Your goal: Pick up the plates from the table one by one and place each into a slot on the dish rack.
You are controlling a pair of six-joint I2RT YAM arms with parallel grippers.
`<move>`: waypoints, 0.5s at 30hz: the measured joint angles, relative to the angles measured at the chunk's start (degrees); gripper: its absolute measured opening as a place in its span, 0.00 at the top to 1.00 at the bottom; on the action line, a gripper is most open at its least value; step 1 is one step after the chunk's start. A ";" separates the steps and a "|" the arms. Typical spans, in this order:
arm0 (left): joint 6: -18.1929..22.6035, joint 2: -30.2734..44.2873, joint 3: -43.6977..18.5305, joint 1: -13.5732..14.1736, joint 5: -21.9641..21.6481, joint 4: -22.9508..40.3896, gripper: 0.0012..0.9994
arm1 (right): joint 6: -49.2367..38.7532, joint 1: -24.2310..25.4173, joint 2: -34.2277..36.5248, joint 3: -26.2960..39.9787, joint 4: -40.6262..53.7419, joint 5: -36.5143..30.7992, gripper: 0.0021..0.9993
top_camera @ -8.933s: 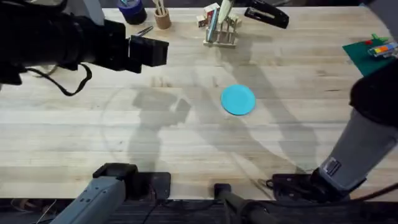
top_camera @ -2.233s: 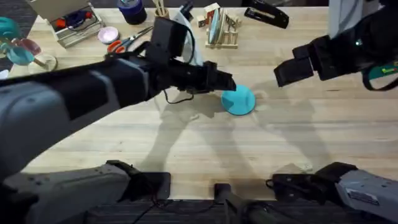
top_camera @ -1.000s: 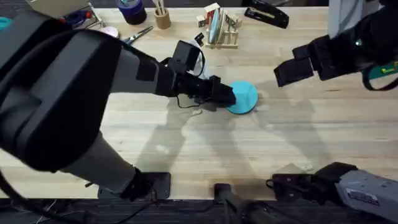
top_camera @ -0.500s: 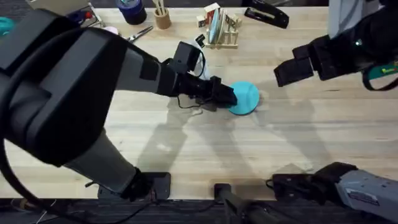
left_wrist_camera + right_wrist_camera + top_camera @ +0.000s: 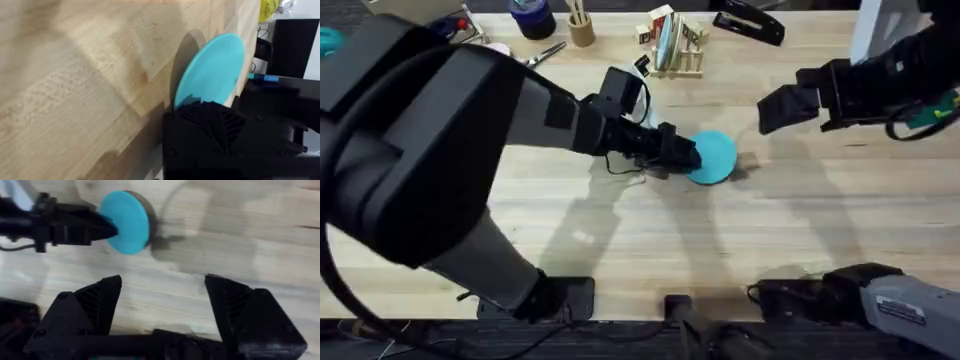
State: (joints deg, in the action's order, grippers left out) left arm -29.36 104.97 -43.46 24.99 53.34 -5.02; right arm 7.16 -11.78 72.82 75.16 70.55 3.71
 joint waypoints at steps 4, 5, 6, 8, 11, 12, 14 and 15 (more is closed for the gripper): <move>0.00 0.00 0.00 0.00 0.00 0.00 0.96 | -1.89 2.70 0.00 -3.01 -3.49 6.55 0.00; 0.00 0.00 0.00 0.00 0.00 0.00 0.96 | -2.33 3.36 0.00 -3.95 -4.37 8.18 0.00; 0.00 0.00 0.00 0.00 0.00 0.00 0.96 | -2.74 4.06 -0.01 -4.97 -5.18 9.83 0.01; 0.00 0.00 0.00 0.00 0.00 0.00 0.96 | -3.41 5.59 0.00 -7.30 -7.01 12.85 0.01; 0.00 0.00 0.00 0.00 0.00 0.00 0.96 | -4.54 8.02 0.00 -11.36 -9.97 17.18 0.00; 0.00 -0.02 0.00 0.00 0.00 0.00 0.96 | -4.98 8.79 0.00 -12.86 -11.02 18.68 0.00; 0.00 -0.01 0.00 0.00 -0.01 0.00 0.96 | -5.71 9.93 0.00 -15.29 -13.12 21.20 0.00; 0.00 0.00 0.00 0.00 -0.02 0.00 0.96 | -6.01 10.34 0.00 -16.58 -14.16 22.38 0.00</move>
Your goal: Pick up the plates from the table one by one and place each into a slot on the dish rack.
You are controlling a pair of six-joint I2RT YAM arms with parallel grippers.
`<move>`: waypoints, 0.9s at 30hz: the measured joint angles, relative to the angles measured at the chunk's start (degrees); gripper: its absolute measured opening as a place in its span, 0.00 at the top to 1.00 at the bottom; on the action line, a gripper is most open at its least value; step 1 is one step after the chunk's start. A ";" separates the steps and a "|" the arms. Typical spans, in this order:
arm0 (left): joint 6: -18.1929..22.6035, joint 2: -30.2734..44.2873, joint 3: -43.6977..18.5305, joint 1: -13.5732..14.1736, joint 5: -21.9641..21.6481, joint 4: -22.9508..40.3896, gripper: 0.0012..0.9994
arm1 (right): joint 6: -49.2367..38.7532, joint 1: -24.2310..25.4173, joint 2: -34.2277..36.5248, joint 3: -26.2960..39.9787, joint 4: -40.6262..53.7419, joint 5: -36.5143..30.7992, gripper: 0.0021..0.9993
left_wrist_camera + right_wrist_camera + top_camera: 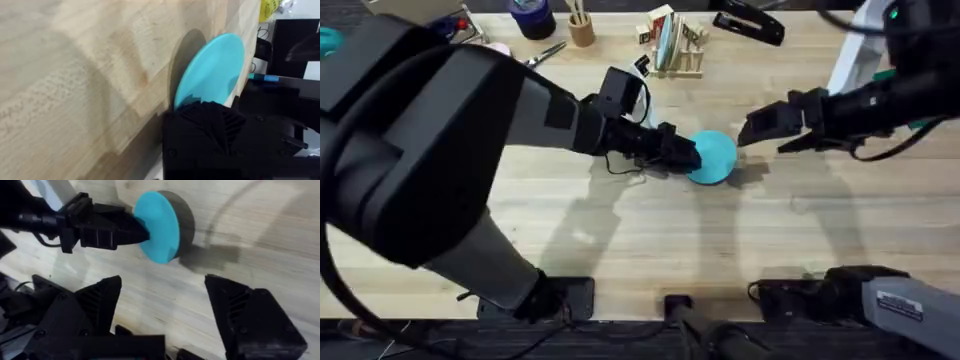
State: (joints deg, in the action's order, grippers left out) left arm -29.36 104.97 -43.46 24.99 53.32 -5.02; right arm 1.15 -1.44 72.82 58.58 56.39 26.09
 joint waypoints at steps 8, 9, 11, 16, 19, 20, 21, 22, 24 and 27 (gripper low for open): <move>0.00 -0.01 0.00 0.00 0.02 0.00 0.96 | -0.81 0.59 1.10 -5.09 -6.49 5.98 0.00; 0.00 -0.01 0.00 0.00 0.01 0.00 0.96 | -0.85 0.62 1.86 -5.09 -7.03 6.34 0.00; 0.00 0.00 0.00 0.00 0.02 0.00 0.96 | -0.99 0.62 3.58 -5.11 -8.02 6.81 0.00; 0.00 -0.02 0.00 0.00 0.02 0.00 0.96 | -1.18 0.59 8.56 -5.15 -11.21 8.82 0.00; 0.00 -0.01 0.00 0.00 0.00 0.00 0.96 | -1.20 0.61 11.42 -5.15 -12.27 9.59 0.00; 0.00 0.00 0.00 0.00 0.02 0.00 0.96 | -1.18 0.59 12.31 -5.15 -12.55 9.76 0.00; 0.00 0.00 0.00 0.00 0.00 0.00 0.96 | -1.18 0.59 13.22 -5.16 -12.86 9.92 0.00; 0.00 0.00 0.00 0.00 0.01 0.00 0.96 | -1.18 0.59 13.98 -5.18 -13.04 10.03 0.00; 0.00 0.00 0.00 0.00 0.00 0.00 0.96 | -1.23 0.52 15.40 -5.18 -13.42 10.77 0.00; 0.00 -0.02 0.00 0.00 0.00 0.00 0.96 | -1.25 0.03 17.18 -5.18 -14.59 11.88 0.00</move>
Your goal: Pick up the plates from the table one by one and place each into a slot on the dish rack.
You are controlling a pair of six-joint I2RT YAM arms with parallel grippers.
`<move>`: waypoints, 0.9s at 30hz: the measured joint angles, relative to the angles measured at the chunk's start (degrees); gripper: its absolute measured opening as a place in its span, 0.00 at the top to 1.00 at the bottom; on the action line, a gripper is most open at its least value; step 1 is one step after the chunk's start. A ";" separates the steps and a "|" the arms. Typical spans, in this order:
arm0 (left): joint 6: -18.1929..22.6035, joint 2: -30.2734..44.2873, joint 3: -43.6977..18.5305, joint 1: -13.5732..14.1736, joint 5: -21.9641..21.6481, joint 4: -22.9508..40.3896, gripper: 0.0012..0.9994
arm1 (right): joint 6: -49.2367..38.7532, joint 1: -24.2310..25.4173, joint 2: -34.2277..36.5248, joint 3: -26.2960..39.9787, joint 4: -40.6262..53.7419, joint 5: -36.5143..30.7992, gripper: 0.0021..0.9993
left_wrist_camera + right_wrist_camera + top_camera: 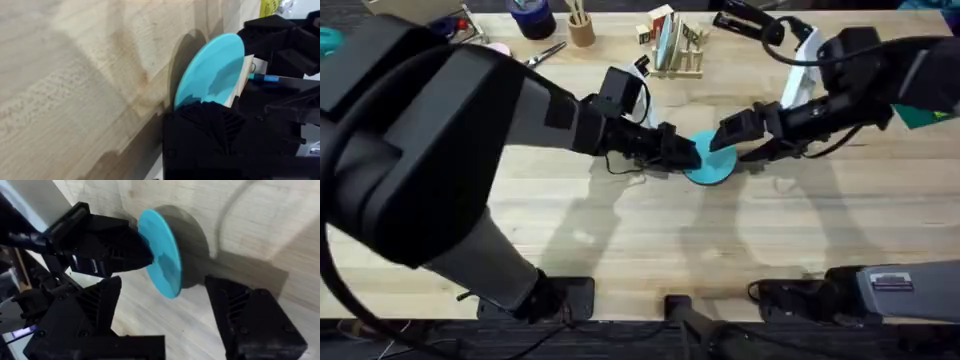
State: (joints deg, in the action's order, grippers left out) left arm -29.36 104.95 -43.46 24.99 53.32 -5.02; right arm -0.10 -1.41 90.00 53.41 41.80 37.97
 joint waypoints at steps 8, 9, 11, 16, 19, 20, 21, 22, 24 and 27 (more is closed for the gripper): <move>0.00 0.01 0.00 0.00 0.01 0.00 0.96 | -0.18 -2.80 2.01 -0.02 -2.97 1.08 0.01; 0.00 0.02 0.00 0.00 0.00 0.00 0.96 | -0.22 -3.10 2.07 -0.02 -3.42 1.10 0.01; 0.00 0.01 0.00 0.00 0.02 0.00 0.96 | -0.21 -3.43 2.13 -0.02 -4.24 1.12 0.02; 0.00 0.02 0.00 0.00 0.00 0.00 0.96 | -0.29 -3.41 2.16 -0.02 -5.01 1.16 0.27; 0.00 0.02 0.00 -0.04 0.09 0.07 0.96 | -0.35 -3.29 2.16 -0.04 -5.09 0.53 0.57; 0.00 0.00 0.00 -0.07 0.21 0.09 0.96 | -0.42 -3.17 2.16 -0.04 -5.23 0.10 0.66; -0.01 0.00 0.00 -0.16 0.39 0.09 0.96 | -0.42 -3.02 2.16 -0.04 -5.40 -0.77 0.79; 0.00 0.00 0.00 -0.24 0.59 0.09 0.96 | -0.37 -2.75 2.16 -0.04 -5.47 -1.45 0.91; 0.00 0.00 0.00 -0.35 0.80 0.12 0.96 | -0.37 -2.54 2.16 -0.04 -5.38 -1.25 0.96; -0.05 0.00 0.00 -0.39 0.87 0.11 0.96 | -0.37 -2.52 2.17 -0.04 -5.43 -1.11 0.96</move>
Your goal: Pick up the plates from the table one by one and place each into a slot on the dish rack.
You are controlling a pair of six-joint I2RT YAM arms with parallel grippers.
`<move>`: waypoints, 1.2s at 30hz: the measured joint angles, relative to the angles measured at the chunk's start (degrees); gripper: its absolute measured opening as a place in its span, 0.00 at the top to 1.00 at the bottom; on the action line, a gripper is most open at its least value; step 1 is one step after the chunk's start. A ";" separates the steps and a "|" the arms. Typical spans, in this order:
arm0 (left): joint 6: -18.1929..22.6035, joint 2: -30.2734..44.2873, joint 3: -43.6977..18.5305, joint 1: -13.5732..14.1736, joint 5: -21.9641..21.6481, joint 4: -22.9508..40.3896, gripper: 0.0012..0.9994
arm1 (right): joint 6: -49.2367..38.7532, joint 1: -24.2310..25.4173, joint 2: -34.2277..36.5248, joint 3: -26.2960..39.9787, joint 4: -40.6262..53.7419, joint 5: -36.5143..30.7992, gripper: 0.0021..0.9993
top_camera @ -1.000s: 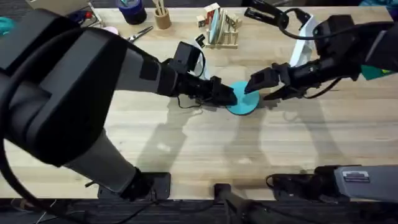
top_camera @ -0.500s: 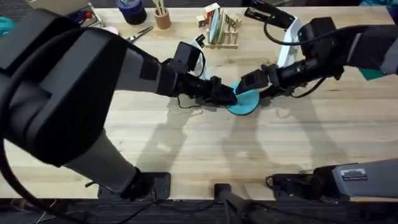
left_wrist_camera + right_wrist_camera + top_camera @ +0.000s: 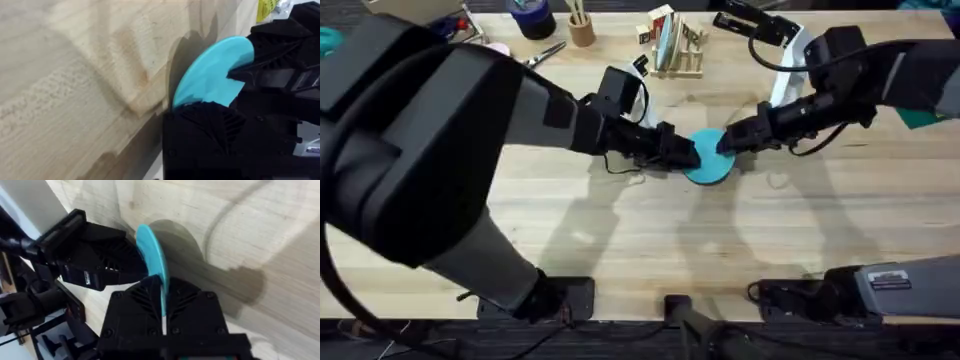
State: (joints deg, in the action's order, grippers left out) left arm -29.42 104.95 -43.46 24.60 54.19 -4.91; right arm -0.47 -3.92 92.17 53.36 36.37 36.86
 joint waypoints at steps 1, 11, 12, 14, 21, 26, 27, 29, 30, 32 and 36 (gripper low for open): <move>-0.01 0.00 0.00 0.00 0.00 0.00 0.96 | 0.00 0.00 0.01 0.00 0.01 0.00 0.97; -0.19 -0.19 0.00 0.00 -0.11 0.15 0.96 | 0.00 0.11 -0.01 0.00 0.10 0.13 0.97; -0.21 -0.54 0.02 0.02 -0.48 0.37 0.96 | -0.02 0.13 -0.01 0.00 0.19 0.36 0.97; -0.23 -1.60 0.08 0.08 -1.80 0.98 0.96 | 0.00 0.13 -0.01 0.00 0.55 0.82 0.97; -0.13 -9.23 0.33 0.39 -10.12 3.93 0.96 | 0.00 -0.27 -0.01 1.70 7.79 2.15 0.97; 0.76 -16.63 0.33 0.39 -15.80 10.06 0.96 | -0.02 -0.42 -0.01 6.80 11.67 -0.78 0.97; 1.14 -18.20 0.33 0.39 -17.06 11.66 0.96 | -0.02 -0.42 -0.01 8.12 12.64 -1.46 0.97; 1.83 -21.23 0.33 0.39 -19.75 15.02 0.96 | -0.01 -0.42 -0.01 10.78 14.36 -2.81 0.97; 2.25 -22.87 0.33 0.39 -21.30 16.76 0.96 | -0.02 -0.44 -0.01 11.96 15.10 -3.42 0.97; 3.10 -25.93 0.33 0.39 -24.08 19.66 0.96 | -0.02 -0.51 -0.01 14.80 16.78 -4.89 0.97; 4.97 -32.16 0.33 0.39 -30.18 25.85 0.96 | -0.02 -1.17 -0.01 20.39 19.86 -8.49 0.97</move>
State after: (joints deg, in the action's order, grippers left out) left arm -24.45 72.78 -43.13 24.99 24.02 20.94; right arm -0.49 -5.10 92.16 73.75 56.23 28.38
